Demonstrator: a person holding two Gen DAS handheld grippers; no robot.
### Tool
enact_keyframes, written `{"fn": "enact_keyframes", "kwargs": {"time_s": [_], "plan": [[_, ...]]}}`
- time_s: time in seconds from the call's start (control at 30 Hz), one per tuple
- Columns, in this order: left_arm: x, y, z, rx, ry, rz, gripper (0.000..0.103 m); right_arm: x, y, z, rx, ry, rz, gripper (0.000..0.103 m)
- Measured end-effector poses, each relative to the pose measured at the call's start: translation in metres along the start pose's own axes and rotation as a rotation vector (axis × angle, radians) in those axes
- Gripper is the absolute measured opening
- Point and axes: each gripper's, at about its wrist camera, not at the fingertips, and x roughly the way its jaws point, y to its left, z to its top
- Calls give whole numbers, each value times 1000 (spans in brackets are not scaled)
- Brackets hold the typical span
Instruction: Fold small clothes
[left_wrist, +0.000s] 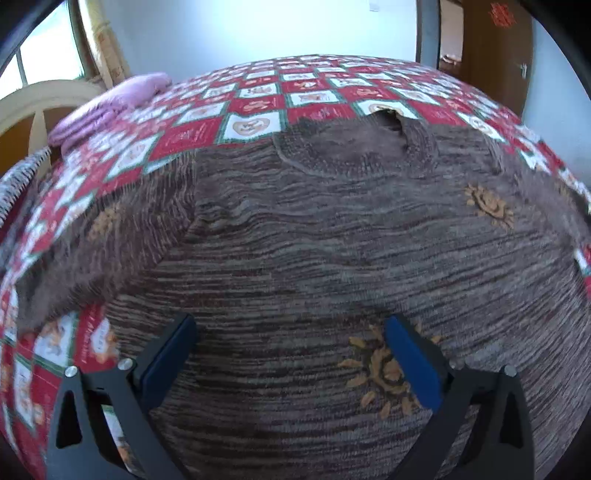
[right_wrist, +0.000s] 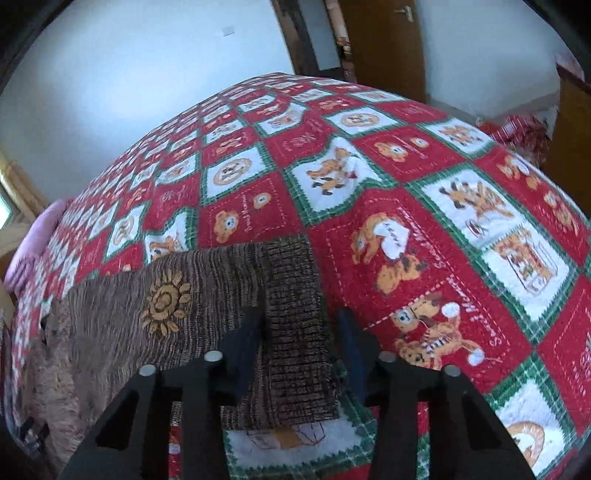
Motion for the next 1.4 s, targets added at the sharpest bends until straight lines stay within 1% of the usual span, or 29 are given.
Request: {"fn": "enact_keyframes", "kwargs": {"time_s": [0.07, 0.13, 0.17, 0.3, 0.37, 0.4, 0.43, 0.47, 0.57, 0.63, 0.67, 0.77, 0.83, 0.87, 0.93, 1.07, 1.13, 1.23, 1.27, 1.3, 1.33, 1.37, 1.4], "plan": [[2, 4, -1, -29, 6, -28, 103, -1, 3, 0, -14, 8, 14, 17], [2, 5, -2, -34, 5, -35, 103, -2, 6, 2, -27, 13, 16, 11], [1, 4, -2, -33, 7, -36, 103, -4, 9, 2, -28, 14, 20, 9], [1, 3, 0, -8, 13, -37, 103, -22, 28, 7, -46, -23, 24, 9], [-1, 3, 4, 9, 4, -24, 103, -34, 40, 12, -68, -46, 21, 9], [-4, 5, 5, 10, -14, -14, 103, -41, 46, 14, -81, -57, 23, 9], [-10, 6, 5, 10, -48, -2, 103, -47, 53, 16, -94, -66, 25, 9], [-19, 7, 6, 8, -102, 4, 103, -53, 60, 18, -108, -77, 26, 9], [-36, 12, 8, 3, -181, -17, 103, -77, 89, 24, -169, -112, 38, 9], [-42, 16, 7, 2, -204, -19, 103, -87, 107, 27, -203, -126, 41, 9], [-43, 18, 7, 5, -210, -20, 103, -94, 122, 27, -229, -135, 48, 9], [-41, 24, 3, 19, -209, -24, 103, -106, 156, 26, -284, -149, 67, 9], [-38, 26, -3, 25, -208, -13, 103, -114, 188, 22, -339, -153, 88, 9], [-35, 29, -5, 28, -206, -8, 103, -115, 199, 19, -359, -154, 91, 9], [-34, 32, -11, 21, -199, -9, 103, -116, 234, 11, -418, -148, 113, 9], [-30, 46, -14, -42, -173, -61, 103, -107, 288, -7, -500, -128, 151, 9], [-27, 51, -15, -65, -163, -86, 103, -93, 322, -22, -547, -116, 174, 9], [-23, 54, -17, -79, -141, -116, 103, -59, 355, -45, -547, -74, 248, 9], [-22, 55, -18, -81, -139, -121, 103, -48, 360, -50, -544, -62, 268, 9], [-22, 54, -18, -80, -137, -125, 103, -26, 370, -60, -544, -18, 307, 14], [-23, 55, -19, -76, -137, -125, 103, -14, 373, -66, -541, 23, 328, 21], [-25, 55, -19, -59, -139, -113, 103, -1, 375, -73, -530, 76, 342, 46], [-27, 56, -21, -44, -142, -103, 103, 6, 370, -82, -501, 105, 358, 63]]}}
